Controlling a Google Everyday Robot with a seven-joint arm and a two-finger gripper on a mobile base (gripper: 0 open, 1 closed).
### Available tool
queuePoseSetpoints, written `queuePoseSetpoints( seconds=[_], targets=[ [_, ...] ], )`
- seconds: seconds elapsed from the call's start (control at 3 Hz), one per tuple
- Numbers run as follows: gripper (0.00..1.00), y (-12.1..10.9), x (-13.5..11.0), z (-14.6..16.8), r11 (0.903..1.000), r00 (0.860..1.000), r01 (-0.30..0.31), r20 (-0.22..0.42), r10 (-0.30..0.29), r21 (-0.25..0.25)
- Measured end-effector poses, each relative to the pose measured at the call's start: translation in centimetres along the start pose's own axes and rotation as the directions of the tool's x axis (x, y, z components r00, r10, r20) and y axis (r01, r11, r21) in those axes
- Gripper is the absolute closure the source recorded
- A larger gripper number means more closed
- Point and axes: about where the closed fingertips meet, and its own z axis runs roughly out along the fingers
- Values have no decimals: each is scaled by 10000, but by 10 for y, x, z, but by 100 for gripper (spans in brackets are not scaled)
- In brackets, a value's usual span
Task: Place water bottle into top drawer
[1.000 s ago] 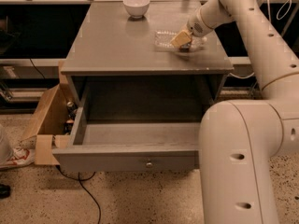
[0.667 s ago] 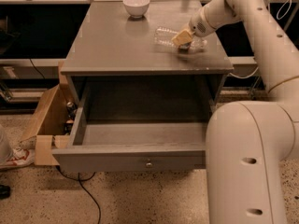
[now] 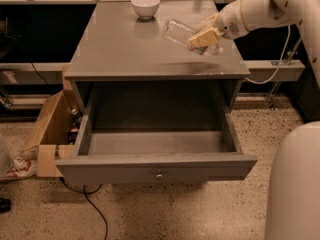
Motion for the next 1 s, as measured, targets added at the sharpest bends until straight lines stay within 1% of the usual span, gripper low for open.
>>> queuePoseSetpoints(
  seconds=[0.33, 0.67, 1.0],
  targets=[
    [100, 51, 21, -45, 9993, 9994, 316, -153, -320, -215],
    [100, 92, 48, -63, 9985, 9966, 298, -757, -331, -451],
    [100, 140, 74, -59, 9955, 9891, 120, -1448, -257, -943]
  ],
)
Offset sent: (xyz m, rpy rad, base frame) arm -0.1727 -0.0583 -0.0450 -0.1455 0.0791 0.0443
